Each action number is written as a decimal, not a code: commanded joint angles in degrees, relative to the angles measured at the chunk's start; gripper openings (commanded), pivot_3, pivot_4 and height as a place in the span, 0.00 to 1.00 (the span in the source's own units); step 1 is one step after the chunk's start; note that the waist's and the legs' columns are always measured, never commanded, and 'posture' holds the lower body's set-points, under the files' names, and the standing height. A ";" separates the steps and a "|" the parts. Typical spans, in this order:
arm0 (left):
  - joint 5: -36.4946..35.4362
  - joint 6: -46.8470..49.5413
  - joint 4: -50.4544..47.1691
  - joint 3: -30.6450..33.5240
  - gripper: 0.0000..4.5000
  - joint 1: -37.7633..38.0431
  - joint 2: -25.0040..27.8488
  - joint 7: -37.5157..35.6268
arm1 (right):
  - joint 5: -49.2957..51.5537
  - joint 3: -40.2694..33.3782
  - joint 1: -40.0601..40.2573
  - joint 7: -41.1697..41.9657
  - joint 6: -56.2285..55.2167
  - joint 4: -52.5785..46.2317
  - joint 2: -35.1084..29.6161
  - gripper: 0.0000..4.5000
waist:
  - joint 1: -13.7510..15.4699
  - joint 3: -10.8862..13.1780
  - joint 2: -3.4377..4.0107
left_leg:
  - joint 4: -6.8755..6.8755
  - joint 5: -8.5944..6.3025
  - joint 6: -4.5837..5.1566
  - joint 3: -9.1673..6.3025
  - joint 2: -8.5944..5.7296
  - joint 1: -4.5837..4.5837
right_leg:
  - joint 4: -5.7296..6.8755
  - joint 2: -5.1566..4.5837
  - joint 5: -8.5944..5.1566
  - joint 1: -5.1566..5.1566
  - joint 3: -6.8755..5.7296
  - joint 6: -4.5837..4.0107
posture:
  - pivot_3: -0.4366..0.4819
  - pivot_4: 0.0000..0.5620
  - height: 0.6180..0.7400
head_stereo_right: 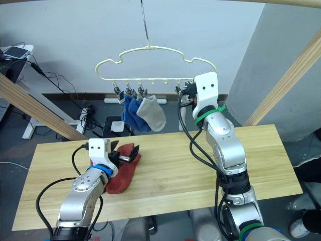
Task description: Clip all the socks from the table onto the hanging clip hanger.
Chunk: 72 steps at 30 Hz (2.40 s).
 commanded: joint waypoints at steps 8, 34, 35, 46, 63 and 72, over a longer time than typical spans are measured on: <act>2.28 2.15 8.20 -2.76 0.99 -1.82 0.01 -0.49 | 0.26 0.19 -0.52 0.71 0.38 -2.62 -0.24 0.00 | -0.10 0.00 0.00 | -0.02 0.00 0.00 -0.01 0.01 0.00 | 0.00 0.02 0.00 0.00 -0.01 0.00 | 0.17 0.54 0.93; -1.80 -6.42 7.47 -14.76 0.00 -13.06 2.99 -27.22 | 0.33 -0.78 -0.36 0.25 1.94 -4.12 -0.32 0.00 | 0.01 -0.02 0.02 | -0.01 0.00 -0.01 0.04 -0.04 -0.02 | -0.05 -0.05 0.00 0.02 0.00 0.00 | 0.15 0.55 0.93; -2.70 -6.89 7.14 -15.32 0.00 -14.75 2.15 -28.49 | 0.38 -0.88 -0.36 0.19 2.18 -4.37 -0.31 0.00 | -0.10 -0.02 0.02 | -0.01 0.00 -0.01 0.04 -0.03 -0.02 | -0.04 -0.04 0.00 0.01 0.00 0.00 | 0.15 0.55 0.93; -2.61 -4.99 5.74 -15.14 0.00 -21.72 -10.97 -16.70 | 1.24 -1.57 -0.62 -0.76 4.22 -6.07 0.28 0.00 | -0.51 -0.02 0.02 | -0.03 0.00 0.00 0.02 -0.02 -0.01 | -0.04 0.02 0.00 0.02 0.02 0.00 | 0.13 0.55 0.93; -0.25 -7.20 5.64 -15.17 0.00 -22.13 -19.27 -4.71 | 2.03 -2.23 -1.01 -1.12 5.77 -6.16 1.43 0.00 | -0.57 -0.02 0.01 | -0.03 0.00 0.00 0.02 -0.04 -0.02 | -0.05 0.03 -0.02 0.02 0.02 0.05 | 0.12 0.55 0.93; 0.24 -7.43 5.93 -14.89 0.00 -23.17 -20.47 -2.68 | 3.82 -3.30 -1.01 -1.79 7.95 -6.44 2.87 0.00 | -0.56 -0.02 0.01 | -0.03 0.00 0.00 0.02 -0.04 -0.02 | -0.06 0.03 -0.03 0.03 0.02 0.07 | 0.13 0.55 0.93</act>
